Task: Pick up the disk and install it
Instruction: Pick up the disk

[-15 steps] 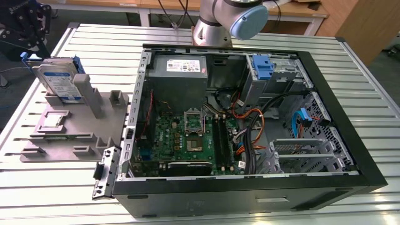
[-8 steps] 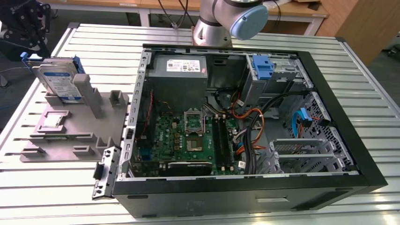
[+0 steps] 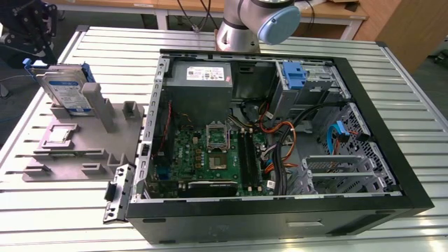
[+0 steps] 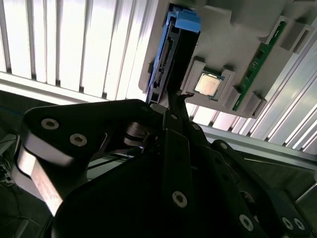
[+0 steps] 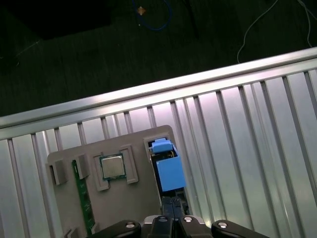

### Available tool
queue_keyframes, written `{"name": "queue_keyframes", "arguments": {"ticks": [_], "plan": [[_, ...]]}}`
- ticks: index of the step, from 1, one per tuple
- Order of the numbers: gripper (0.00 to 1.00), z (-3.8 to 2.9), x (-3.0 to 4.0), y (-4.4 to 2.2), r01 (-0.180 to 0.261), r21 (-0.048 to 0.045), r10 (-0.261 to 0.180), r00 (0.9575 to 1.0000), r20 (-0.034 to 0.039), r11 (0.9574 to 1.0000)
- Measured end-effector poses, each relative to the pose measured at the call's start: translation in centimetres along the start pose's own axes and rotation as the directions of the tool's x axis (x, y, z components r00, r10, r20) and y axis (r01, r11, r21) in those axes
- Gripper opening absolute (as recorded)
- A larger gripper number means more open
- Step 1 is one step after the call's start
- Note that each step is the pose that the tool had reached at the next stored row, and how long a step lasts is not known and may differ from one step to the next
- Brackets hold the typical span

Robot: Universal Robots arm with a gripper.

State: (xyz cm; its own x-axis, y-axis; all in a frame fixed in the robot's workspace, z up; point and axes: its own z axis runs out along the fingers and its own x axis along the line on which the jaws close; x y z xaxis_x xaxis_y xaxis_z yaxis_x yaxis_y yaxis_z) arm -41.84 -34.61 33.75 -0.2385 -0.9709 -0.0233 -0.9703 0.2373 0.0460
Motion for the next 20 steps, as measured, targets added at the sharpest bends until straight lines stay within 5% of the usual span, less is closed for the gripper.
{"name": "queue_keyframes", "arguments": {"ticks": [16,20], "plan": [[0.10,0.02,-0.13,0.00,0.000,-0.0007,0.000,1.0000,0.0023,1.0000],[0.23,0.02,-0.14,0.00,0.000,-0.0008,0.000,1.0000,0.0023,1.0000]]}}
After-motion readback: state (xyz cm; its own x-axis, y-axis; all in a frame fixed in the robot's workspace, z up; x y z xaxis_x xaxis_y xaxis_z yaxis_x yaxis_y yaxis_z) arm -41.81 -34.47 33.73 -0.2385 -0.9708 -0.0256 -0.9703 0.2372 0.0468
